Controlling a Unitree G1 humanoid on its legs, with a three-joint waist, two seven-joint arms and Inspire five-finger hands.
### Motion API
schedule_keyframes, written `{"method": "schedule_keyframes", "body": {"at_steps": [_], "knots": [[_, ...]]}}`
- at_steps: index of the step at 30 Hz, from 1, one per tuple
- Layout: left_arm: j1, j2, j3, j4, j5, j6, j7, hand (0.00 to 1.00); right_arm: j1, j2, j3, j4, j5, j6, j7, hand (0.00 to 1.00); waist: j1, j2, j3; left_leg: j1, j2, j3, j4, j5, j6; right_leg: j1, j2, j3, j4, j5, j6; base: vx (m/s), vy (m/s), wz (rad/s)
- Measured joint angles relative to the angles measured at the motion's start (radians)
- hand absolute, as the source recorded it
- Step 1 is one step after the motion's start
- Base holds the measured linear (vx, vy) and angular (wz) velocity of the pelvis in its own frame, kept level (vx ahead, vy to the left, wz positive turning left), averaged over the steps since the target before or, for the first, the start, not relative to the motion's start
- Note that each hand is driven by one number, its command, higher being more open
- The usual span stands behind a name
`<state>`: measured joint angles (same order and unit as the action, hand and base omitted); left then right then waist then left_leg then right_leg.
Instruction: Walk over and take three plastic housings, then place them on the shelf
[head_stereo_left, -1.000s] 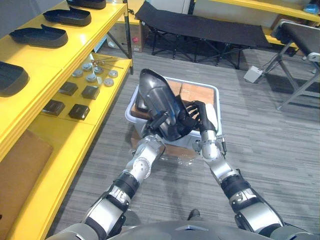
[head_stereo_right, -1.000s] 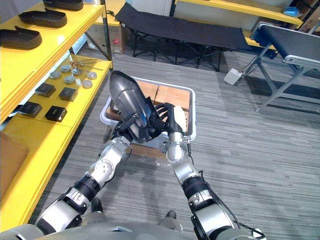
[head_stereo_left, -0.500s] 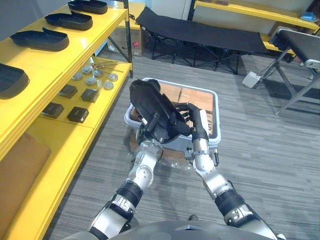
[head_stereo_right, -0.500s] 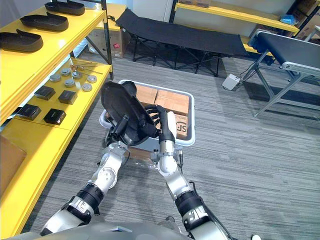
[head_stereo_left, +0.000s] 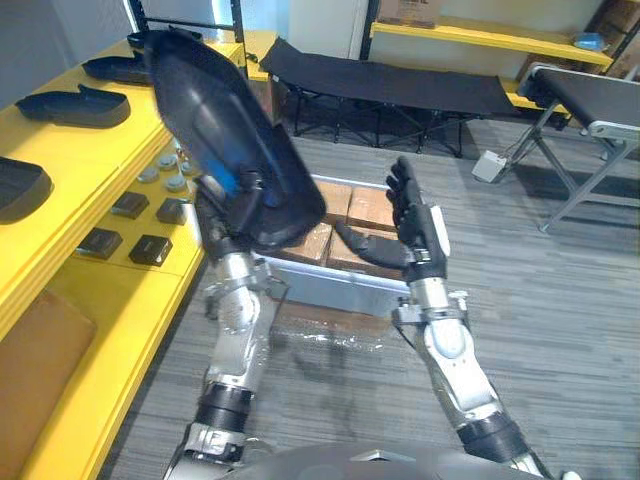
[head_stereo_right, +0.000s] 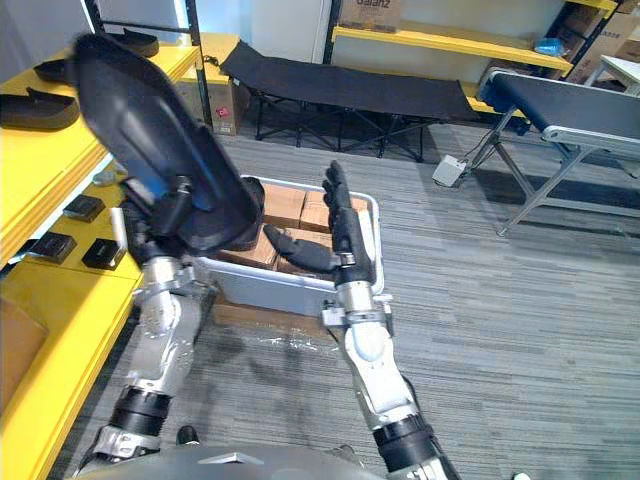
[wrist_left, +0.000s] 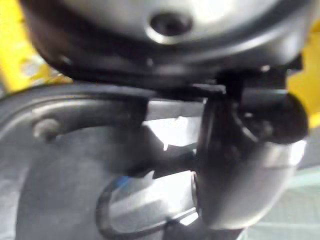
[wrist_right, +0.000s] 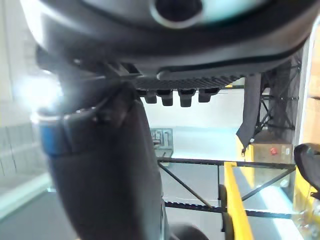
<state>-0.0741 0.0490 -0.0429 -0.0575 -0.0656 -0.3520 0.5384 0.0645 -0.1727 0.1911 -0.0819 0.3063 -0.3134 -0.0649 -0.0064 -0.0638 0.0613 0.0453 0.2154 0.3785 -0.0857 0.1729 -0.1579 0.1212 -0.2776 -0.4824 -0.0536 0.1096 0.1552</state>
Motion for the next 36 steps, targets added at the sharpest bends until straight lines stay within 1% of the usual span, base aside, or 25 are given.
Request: {"method": "schedule_keyframes", "body": {"at_steps": [1, 2, 4, 5, 6, 7, 9, 10, 11, 13, 15, 16, 18, 19, 21, 22, 24, 25, 28, 31, 32, 33, 34, 35, 36], "knots": [[0.020, 0.015, 0.016, -0.038, 0.052, 0.000, 0.000, 0.00, 0.026, -0.004, -0.026, -0.008, 0.055, 0.002, 0.038, 1.00, 0.000, 0.006, -0.004, 0.000, 0.000, 0.000, 0.000, -0.001, -0.002, 0.000, 0.000, 0.000, 0.000, -0.001, -0.001, 0.02, 0.010, -0.04], [0.057, 0.049, 0.027, -0.110, 0.114, -0.001, -0.009, 0.00, 0.066, -0.015, -0.058, -0.011, 0.115, 0.014, 0.089, 1.00, 0.001, 0.015, -0.012, 0.000, 0.000, 0.003, 0.000, -0.003, -0.005, -0.002, 0.000, 0.001, -0.002, -0.001, -0.002, 0.02, 0.007, -0.04], [0.089, 0.066, 0.025, -0.152, 0.106, -0.012, -0.060, 0.00, 0.097, -0.016, -0.069, -0.012, 0.134, 0.034, 0.122, 1.00, -0.001, 0.022, -0.023, 0.000, 0.000, 0.007, 0.000, -0.005, -0.008, -0.006, 0.000, 0.003, -0.002, -0.002, -0.003, 0.02, 0.009, -0.07], [0.100, 0.070, 0.021, -0.163, 0.098, -0.017, -0.085, 0.00, 0.108, -0.016, -0.069, -0.013, 0.136, 0.043, 0.134, 1.00, -0.002, 0.025, -0.026, 0.000, 0.000, 0.008, 0.000, -0.007, -0.009, -0.008, 0.000, 0.005, -0.002, -0.003, -0.004, 0.01, 0.010, -0.12], [0.124, 0.071, 0.002, -0.186, 0.052, -0.018, -0.131, 0.00, 0.128, -0.015, -0.067, -0.019, 0.151, 0.066, 0.165, 1.00, -0.003, 0.031, -0.032, 0.000, 0.001, 0.012, 0.000, -0.009, -0.012, -0.015, 0.000, 0.011, -0.002, -0.003, -0.004, 0.01, 0.009, -0.14], [0.140, 0.070, -0.022, -0.187, 0.018, -0.018, -0.155, 0.00, 0.149, -0.015, -0.064, -0.031, 0.153, 0.088, 0.192, 1.00, -0.003, 0.036, -0.036, -0.001, 0.001, 0.015, 0.000, -0.010, -0.013, -0.019, 0.000, 0.016, -0.003, -0.003, -0.003, 0.01, 0.008, -0.14], [0.176, 0.069, -0.045, -0.187, -0.014, -0.017, -0.180, 0.00, 0.172, -0.013, -0.060, -0.042, 0.153, 0.108, 0.235, 1.00, -0.015, 0.042, -0.039, -0.001, 0.001, 0.016, 0.000, -0.013, -0.015, -0.020, 0.000, 0.018, -0.005, -0.003, -0.003, 0.01, 0.004, -0.06], [0.212, 0.069, -0.051, -0.186, -0.037, -0.017, -0.204, 0.00, 0.185, -0.006, -0.060, -0.043, 0.153, 0.113, 0.261, 1.00, -0.028, 0.044, -0.041, -0.001, 0.001, 0.016, 0.000, -0.014, -0.016, -0.021, 0.001, 0.018, -0.008, -0.003, -0.003, 0.02, 0.005, -0.06], [0.244, 0.069, -0.053, -0.184, -0.063, -0.015, -0.228, 0.00, 0.202, -0.001, -0.065, -0.044, 0.154, 0.113, 0.273, 1.00, -0.035, 0.045, -0.041, -0.001, 0.001, 0.019, 0.000, -0.015, -0.017, -0.021, 0.002, 0.019, -0.013, -0.002, -0.002, 0.01, 0.004, -0.05], [0.284, 0.069, -0.044, -0.185, -0.097, -0.015, -0.250, 0.00, 0.219, 0.001, -0.070, -0.043, 0.150, 0.113, 0.265, 1.00, -0.035, 0.045, -0.041, -0.005, 0.001, 0.019, 0.000, -0.016, -0.018, -0.021, 0.003, 0.018, -0.020, -0.001, 0.001, 0.01, 0.001, -0.02], [0.313, 0.069, -0.016, -0.185, -0.129, -0.015, -0.268, 0.00, 0.218, 0.002, -0.073, -0.043, 0.143, 0.113, 0.239, 1.00, -0.023, 0.047, -0.041, -0.010, 0.000, 0.011, 0.000, -0.018, -0.016, -0.018, 0.003, 0.009, -0.020, -0.002, 0.002, 0.01, 0.002, 0.17], [0.322, 0.068, 0.009, -0.187, -0.131, -0.015, -0.279, 0.00, 0.218, 0.002, -0.071, -0.040, 0.144, 0.112, 0.229, 1.00, -0.018, 0.048, -0.042, -0.023, -0.002, -0.015, 0.001, -0.016, -0.014, -0.011, 0.003, -0.016, -0.019, -0.004, 0.006, 0.01, -0.007, 0.48], [0.325, 0.067, 0.051, -0.199, -0.136, -0.013, -0.282, 0.00, 0.212, 0.001, -0.065, -0.024, 0.145, 0.112, 0.206, 1.00, 0.011, 0.049, -0.041, -0.043, -0.013, -0.078, 0.001, -0.013, -0.011, 0.006, 0.003, -0.062, -0.017, -0.009, 0.013, 0.02, -0.012, 0.60], [0.334, 0.066, 0.062, -0.212, -0.138, -0.012, -0.281, 0.00, 0.203, 0.001, -0.058, -0.009, 0.145, 0.111, 0.204, 1.00, 0.019, 0.049, -0.041, -0.046, -0.016, -0.094, 0.001, -0.009, -0.005, 0.015, 0.002, -0.075, -0.016, -0.012, 0.015, 0.03, -0.015, 0.64], [0.384, 0.061, 0.107, -0.280, -0.184, -0.012, -0.293, 0.00, 0.160, -0.006, -0.010, 0.056, 0.126, 0.111, 0.177, 1.00, 0.050, 0.049, -0.041, -0.061, -0.031, -0.167, 0.001, -0.004, -0.001, 0.059, 0.000, -0.148, -0.010, -0.030, 0.025, 0.04, -0.029, 0.86], [0.396, 0.058, 0.119, -0.299, -0.200, -0.012, -0.301, 0.00, 0.148, -0.011, 0.006, 0.073, 0.117, 0.112, 0.167, 1.00, 0.065, 0.050, -0.041, -0.064, -0.033, -0.183, 0.001, -0.002, -0.001, 0.066, 0.000, -0.163, -0.004, -0.037, 0.027, 0.03, -0.036, 0.87], [0.440, 0.034, 0.173, -0.354, -0.222, -0.013, -0.310, 0.00, 0.102, -0.029, 0.062, 0.118, 0.054, 0.114, 0.152, 1.00, 0.124, 0.050, -0.038, -0.076, -0.043, -0.244, 0.002, 0.001, 0.001, 0.100, 0.000, -0.226, 0.010, -0.058, 0.038, 0.03, -0.042, 0.81], [0.454, 0.026, 0.192, -0.359, -0.246, -0.014, -0.322, 0.00, 0.091, -0.031, 0.084, 0.120, 0.045, 0.114, 0.143, 1.00, 0.145, 0.052, -0.036, -0.077, -0.049, -0.269, 0.002, 0.002, 0.001, 0.116, -0.001, -0.251, 0.018, -0.070, 0.039, 0.01, -0.041, 0.71], [0.526, 0.009, 0.268, -0.373, -0.315, -0.016, -0.342, 0.00, 0.024, -0.032, 0.147, 0.124, 0.033, 0.113, 0.138, 1.00, 0.185, 0.052, -0.031, -0.088, -0.056, -0.329, 0.002, 0.005, 0.000, 0.145, -0.002, -0.310, 0.053, -0.107, 0.047, 0.01, -0.042, 0.60], [0.582, -0.020, 0.299, -0.373, -0.364, -0.017, -0.359, 0.00, -0.025, -0.031, 0.176, 0.126, 0.033, 0.113, 0.128, 1.00, 0.216, 0.053, -0.014, -0.093, -0.057, -0.353, 0.017, 0.005, 0.001, 0.159, -0.001, -0.331, 0.072, -0.122, 0.042, -0.01, -0.025, 0.38], [0.601, -0.031, 0.291, -0.373, -0.366, -0.017, -0.400, 0.00, -0.046, -0.029, 0.177, 0.130, 0.033, 0.114, 0.116, 1.00, 0.226, 0.056, 0.016, -0.140, -0.066, -0.385, 0.097, -0.019, 0.011, 0.182, 0.003, -0.368, 0.072, -0.128, 0.043, -0.08, 0.007, 0.69], [0.599, -0.038, 0.288, -0.373, -0.366, -0.017, -0.437, 0.00, -0.047, -0.029, 0.178, 0.130, 0.032, 0.114, 0.109, 1.00, 0.226, 0.066, 0.026, -0.165, -0.067, -0.397, 0.114, -0.015, 0.015, 0.186, 0.009, -0.391, 0.074, -0.133, 0.041, -0.10, 0.020, 0.70], [0.596, -0.037, 0.286, -0.373, -0.366, -0.017, -0.450, 0.00, -0.047, -0.030, 0.178, 0.130, 0.031, 0.114, 0.104, 1.00, 0.224, 0.070, 0.035, -0.172, -0.069, -0.397, 0.118, -0.009, 0.023, 0.190, 0.011, -0.399, 0.076, -0.138, 0.041, -0.11, 0.041, 0.61], [0.590, -0.037, 0.280, -0.373, -0.366, -0.017, -0.477, 0.00, -0.046, -0.030, 0.178, 0.132, 0.024, 0.114, 0.097, 1.00, 0.215, 0.081, 0.051, -0.182, -0.071, -0.388, 0.113, 0.007, 0.046, 0.196, 0.013, -0.425, 0.088, -0.146, 0.040, -0.13, 0.062, 0.68], [0.587, -0.037, 0.270, -0.373, -0.368, -0.017, -0.505, 0.00, -0.039, -0.032, 0.177, 0.132, 0.013, 0.115, 0.089, 1.00, 0.199, 0.088, 0.058, -0.199, -0.072, -0.355, 0.108, 0.013, 0.093, 0.196, 0.014, -0.450, 0.098, -0.157, 0.048, -0.14, 0.072, 0.76]]}}
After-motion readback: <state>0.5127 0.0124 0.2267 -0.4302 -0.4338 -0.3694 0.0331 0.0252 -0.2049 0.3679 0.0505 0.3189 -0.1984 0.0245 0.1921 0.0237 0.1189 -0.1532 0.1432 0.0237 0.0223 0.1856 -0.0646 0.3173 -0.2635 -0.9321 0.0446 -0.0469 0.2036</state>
